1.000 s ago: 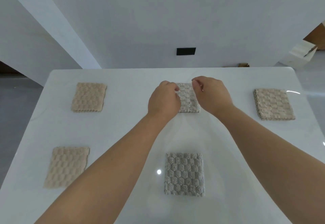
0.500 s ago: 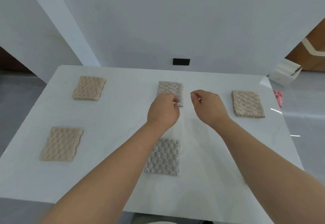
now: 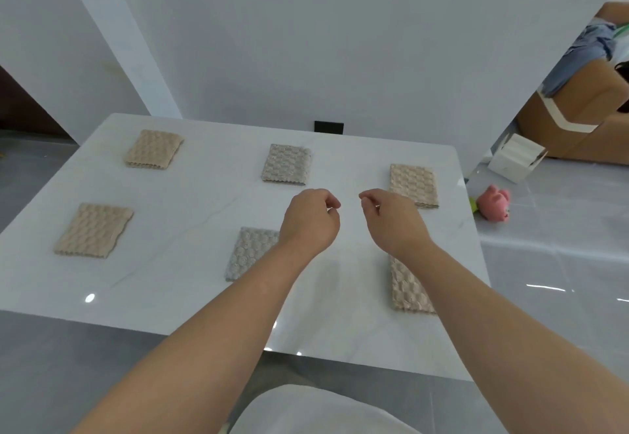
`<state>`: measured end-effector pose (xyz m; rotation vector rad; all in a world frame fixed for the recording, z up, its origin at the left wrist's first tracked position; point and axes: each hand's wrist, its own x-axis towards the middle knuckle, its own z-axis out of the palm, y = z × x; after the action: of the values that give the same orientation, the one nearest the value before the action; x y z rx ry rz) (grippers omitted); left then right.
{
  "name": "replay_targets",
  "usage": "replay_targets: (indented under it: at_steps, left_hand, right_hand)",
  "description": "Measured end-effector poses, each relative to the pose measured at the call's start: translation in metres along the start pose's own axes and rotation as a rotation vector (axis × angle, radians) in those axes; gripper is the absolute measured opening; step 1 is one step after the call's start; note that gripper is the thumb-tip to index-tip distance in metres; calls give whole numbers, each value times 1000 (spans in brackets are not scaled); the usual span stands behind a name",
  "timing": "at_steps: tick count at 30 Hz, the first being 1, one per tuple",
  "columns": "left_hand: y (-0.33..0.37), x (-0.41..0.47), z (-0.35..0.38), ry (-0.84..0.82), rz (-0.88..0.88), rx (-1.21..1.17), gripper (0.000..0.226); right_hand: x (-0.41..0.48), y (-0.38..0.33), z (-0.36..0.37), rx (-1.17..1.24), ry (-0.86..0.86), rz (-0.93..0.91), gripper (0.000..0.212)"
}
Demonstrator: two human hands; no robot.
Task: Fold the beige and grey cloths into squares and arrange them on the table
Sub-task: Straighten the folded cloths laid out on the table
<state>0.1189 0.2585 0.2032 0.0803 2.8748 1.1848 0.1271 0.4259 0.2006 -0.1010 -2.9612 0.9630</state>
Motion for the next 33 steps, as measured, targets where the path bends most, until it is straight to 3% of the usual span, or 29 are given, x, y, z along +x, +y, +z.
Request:
replay_targets:
  at_steps: [12,25,33]
  left_hand:
    - [31,-41,52,-80,-78,-5,23]
    - [13,-14,156,-465,-278,-47,22]
    - [2,-7,207,-555,-487,59,20]
  right_hand:
    - [-42,65,-25,39,-29,53,31]
    - [-37,164,-16,-102,-191,284,29]
    - [-34,220,-6,-73,-292,468,27]
